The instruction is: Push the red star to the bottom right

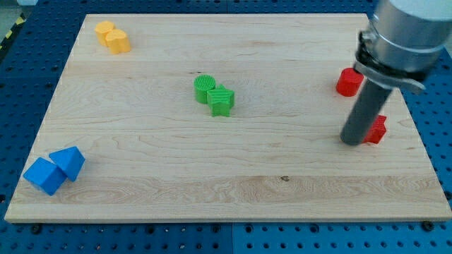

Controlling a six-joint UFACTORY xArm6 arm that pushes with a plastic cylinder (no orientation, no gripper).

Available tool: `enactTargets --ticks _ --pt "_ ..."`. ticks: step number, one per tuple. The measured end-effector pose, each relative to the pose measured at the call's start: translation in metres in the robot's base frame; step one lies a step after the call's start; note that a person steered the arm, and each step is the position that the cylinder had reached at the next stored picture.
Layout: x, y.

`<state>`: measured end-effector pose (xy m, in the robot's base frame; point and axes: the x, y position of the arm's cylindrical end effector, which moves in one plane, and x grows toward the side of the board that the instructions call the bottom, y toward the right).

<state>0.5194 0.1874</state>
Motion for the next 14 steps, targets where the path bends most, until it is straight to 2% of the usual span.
enactTargets --ticks 1,3,4,5,6,9,11,12,13,14 --pt "-0.002 -0.004" --pt "-0.062 -0.036" --pt "-0.066 -0.028" --pt "-0.066 0.008" --pt "-0.066 0.008" --pt "0.007 0.02" --pt "0.019 0.02" --pt "-0.027 0.018" --pt "-0.054 0.024" --pt "-0.05 0.06"
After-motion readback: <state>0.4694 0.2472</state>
